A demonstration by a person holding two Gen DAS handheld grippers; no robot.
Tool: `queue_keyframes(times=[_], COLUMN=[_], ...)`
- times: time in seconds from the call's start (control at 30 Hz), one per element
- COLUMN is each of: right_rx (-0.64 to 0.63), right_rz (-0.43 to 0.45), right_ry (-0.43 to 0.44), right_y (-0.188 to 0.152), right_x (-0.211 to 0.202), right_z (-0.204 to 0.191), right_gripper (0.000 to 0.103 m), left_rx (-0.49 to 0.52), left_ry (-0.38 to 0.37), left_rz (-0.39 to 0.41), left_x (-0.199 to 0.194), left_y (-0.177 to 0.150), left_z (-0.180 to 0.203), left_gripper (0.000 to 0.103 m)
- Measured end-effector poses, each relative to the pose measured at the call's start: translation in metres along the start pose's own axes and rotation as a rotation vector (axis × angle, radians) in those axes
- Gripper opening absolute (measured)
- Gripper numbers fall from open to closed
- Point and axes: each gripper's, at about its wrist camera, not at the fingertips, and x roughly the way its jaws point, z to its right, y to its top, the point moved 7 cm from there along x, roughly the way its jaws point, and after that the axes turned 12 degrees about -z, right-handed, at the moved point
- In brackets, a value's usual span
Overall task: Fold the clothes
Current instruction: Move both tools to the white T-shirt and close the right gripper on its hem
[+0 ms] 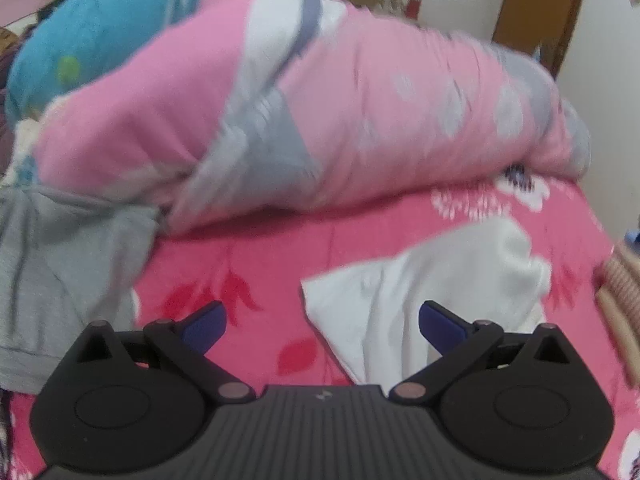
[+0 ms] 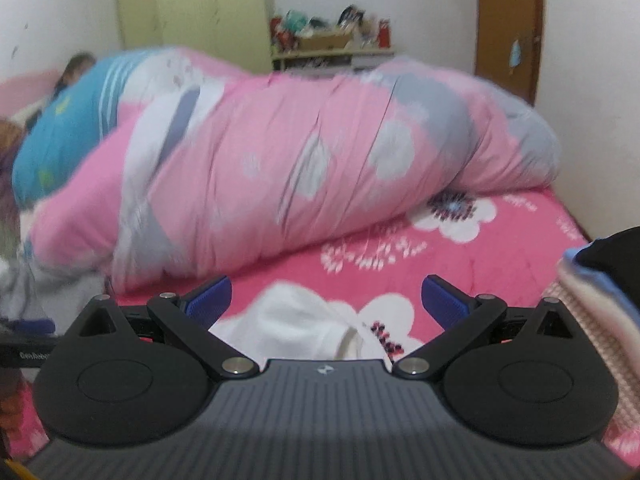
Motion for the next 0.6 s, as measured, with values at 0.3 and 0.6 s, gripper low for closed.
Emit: queue_keyframes(times=[0.3, 0.6], right_rx=[-0.143, -0.174], right_rz=[-0.058, -0.137], right_ry=[0.086, 0.198], right_y=[-0.036, -0.044], right_x=[0.070, 0.112], right_z=[0.013, 0.026], right_gripper=[0.098, 0.044], left_rx=[0.140, 0.285], left_ry=[-0.011, -0.010], left_rz=[-0.017, 0.055], left_x=[0.045, 0.062], left_y=[-0.047, -0.042], left_z=[0.071, 0.126], left_gripper=[0.094, 0.050])
